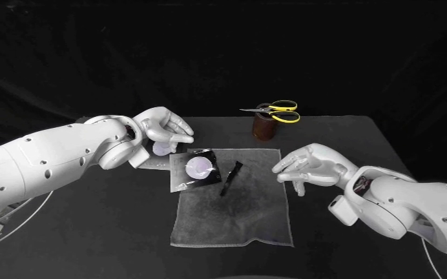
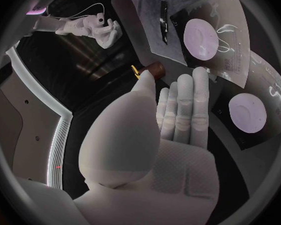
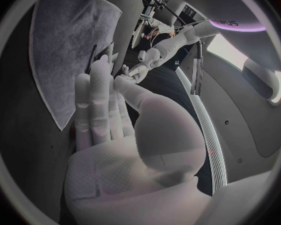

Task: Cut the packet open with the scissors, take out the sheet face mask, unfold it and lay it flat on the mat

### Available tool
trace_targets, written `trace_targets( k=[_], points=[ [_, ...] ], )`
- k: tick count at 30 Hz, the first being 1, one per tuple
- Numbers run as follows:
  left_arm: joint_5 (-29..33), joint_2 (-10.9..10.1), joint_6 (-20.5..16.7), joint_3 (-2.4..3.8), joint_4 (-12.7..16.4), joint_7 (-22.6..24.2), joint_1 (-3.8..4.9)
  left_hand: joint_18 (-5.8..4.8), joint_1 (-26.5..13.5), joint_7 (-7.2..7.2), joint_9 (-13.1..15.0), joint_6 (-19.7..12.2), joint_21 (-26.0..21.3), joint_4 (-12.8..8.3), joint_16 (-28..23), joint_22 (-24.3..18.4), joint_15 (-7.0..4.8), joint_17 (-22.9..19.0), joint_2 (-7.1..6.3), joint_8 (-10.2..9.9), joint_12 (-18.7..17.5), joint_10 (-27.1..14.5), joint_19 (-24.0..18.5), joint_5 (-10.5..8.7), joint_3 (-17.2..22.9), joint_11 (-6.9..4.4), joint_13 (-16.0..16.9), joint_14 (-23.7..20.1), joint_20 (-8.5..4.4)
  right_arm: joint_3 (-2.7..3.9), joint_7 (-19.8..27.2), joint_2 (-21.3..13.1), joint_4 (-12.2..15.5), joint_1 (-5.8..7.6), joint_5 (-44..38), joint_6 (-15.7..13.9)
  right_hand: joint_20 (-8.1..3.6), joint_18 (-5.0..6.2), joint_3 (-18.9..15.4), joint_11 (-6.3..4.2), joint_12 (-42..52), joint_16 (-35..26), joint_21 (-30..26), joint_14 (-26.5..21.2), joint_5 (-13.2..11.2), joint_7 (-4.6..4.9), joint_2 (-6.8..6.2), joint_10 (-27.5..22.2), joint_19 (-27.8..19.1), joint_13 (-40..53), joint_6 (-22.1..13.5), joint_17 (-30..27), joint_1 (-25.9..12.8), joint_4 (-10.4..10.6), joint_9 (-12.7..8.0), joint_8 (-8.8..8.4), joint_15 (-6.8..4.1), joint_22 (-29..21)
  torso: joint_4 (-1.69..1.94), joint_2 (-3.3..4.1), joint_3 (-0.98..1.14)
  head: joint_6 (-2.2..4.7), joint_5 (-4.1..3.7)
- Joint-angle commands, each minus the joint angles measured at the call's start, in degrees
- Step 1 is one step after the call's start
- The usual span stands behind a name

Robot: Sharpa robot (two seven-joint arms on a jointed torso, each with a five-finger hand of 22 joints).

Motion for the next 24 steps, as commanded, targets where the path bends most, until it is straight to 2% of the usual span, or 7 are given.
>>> trace_targets(
  k=[1,6,7,11,14,18,24],
  points=[
    [-8.54,0.11,-4.66,-0.05,1.42,-0.72,-0.48,0.96,-0.05,-0.08,0.08,0.11,1.42,-0.05,0.89,1.14,-0.30,0.45,0.26,0.15,0.57,-0.25,-0.90,0.16,-0.31,0.11,0.17,-0.31,0.03,0.02,-1.72,1.11,0.17,-0.13,-7.69,0.26,-0.21,0.28,0.31,-1.27,0.24,2.90,0.43,0.82,0.69,-0.09,-0.33,2.34,0.79,0.89,-0.02,2.06,-1.08,-0.13,0.25,-0.56,-0.75,0.26,-0.01,0.19,-0.15,-0.52,0.42],
    [-15.47,0.95,-5.79,-0.18,1.69,-1.97,-1.34,0.82,-1.43,0.30,0.10,-2.05,3.37,0.17,1.81,2.81,0.46,0.78,-1.55,0.24,0.72,-5.64,-3.42,0.16,-1.94,0.85,0.21,-2.05,0.58,0.03,-5.13,3.37,0.04,-0.20,-11.50,-1.74,-0.47,-0.12,0.47,-1.59,0.62,8.09,2.06,0.51,1.68,-0.25,-1.03,3.58,3.06,2.90,-0.82,5.45,-2.27,0.41,0.78,-1.10,-1.02,2.87,0.08,0.22,-0.14,-0.78,0.69],
    [-16.48,1.11,-6.00,-0.20,1.57,-2.21,-1.45,0.83,-1.92,-0.25,0.23,-2.70,3.88,0.24,2.07,3.28,0.77,0.75,-2.13,0.59,0.89,-7.72,-4.24,0.19,-2.72,1.16,0.19,-2.67,0.86,0.04,-5.81,3.72,-0.02,-0.20,-12.25,-2.06,-0.49,-0.14,0.45,-1.63,0.64,8.62,2.11,0.38,1.76,-0.26,-1.12,3.62,3.18,3.16,-0.89,5.78,-2.43,0.53,0.90,-1.03,-1.04,2.99,0.03,0.17,-0.10,-0.87,0.73],
    [-20.93,1.98,-7.39,-0.25,0.99,-3.72,-1.81,1.02,-2.01,-0.12,0.49,-3.51,5.08,0.26,2.96,4.18,0.85,0.67,-2.18,1.36,2.72,-8.86,-5.19,0.20,-3.46,1.22,0.70,-2.94,1.20,0.04,-8.51,5.23,-0.30,-0.21,-15.10,-3.39,-0.70,-0.92,0.47,-1.98,1.31,12.64,4.78,0.38,1.42,-0.57,-1.46,4.70,6.45,5.09,-1.27,8.30,-3.02,1.23,1.65,-0.50,-1.29,7.85,-0.01,0.18,-0.10,-0.99,0.87],
    [-24.01,2.67,-8.13,-0.27,0.77,-5.02,-2.09,1.12,-2.18,0.10,0.67,-4.07,6.23,0.28,4.01,4.97,0.76,0.70,-2.22,1.98,4.47,-9.39,-5.61,0.19,-4.14,1.12,1.23,-2.67,1.26,0.06,-9.92,6.27,-0.53,-0.21,-16.39,-4.48,-0.90,-1.36,0.51,-2.22,2.03,17.56,6.28,0.60,1.32,-0.74,-1.75,5.63,8.22,6.76,-1.66,12.85,-3.35,1.74,2.11,-0.27,-1.49,10.54,-0.01,0.18,-0.07,-1.01,1.02],
    [-27.88,3.97,-8.28,-0.29,0.34,-7.04,-2.59,1.14,-2.55,0.28,0.79,-5.10,7.61,0.34,5.29,5.92,0.80,0.74,-2.73,2.54,6.29,-10.82,-6.12,0.20,-5.46,1.19,1.77,-2.50,1.31,0.08,-11.53,7.64,-0.88,-0.19,-17.61,-5.84,-1.05,-1.66,0.37,-2.42,2.94,21.35,7.24,0.44,1.21,-0.89,-2.23,6.39,9.38,8.96,-2.18,16.12,-3.85,2.49,2.63,-0.03,-1.63,12.40,0.06,0.18,-0.05,-1.15,1.13],
    [-33.48,6.07,-7.57,-0.35,-1.05,-10.07,-3.14,1.17,-3.10,0.55,0.98,-7.22,9.95,0.48,7.73,7.44,1.08,0.84,-3.82,3.60,9.18,-14.43,-6.78,0.24,-8.65,1.58,2.58,-2.25,1.57,0.11,-12.87,9.08,-1.42,-0.08,-18.43,-7.05,-1.11,-1.68,0.38,-2.50,3.39,22.80,7.30,0.24,1.16,-0.96,-2.29,6.43,9.52,10.25,-2.36,17.21,-3.97,2.96,2.96,0.17,-1.68,12.60,-0.01,0.19,-0.08,-1.38,1.51]
  ],
)
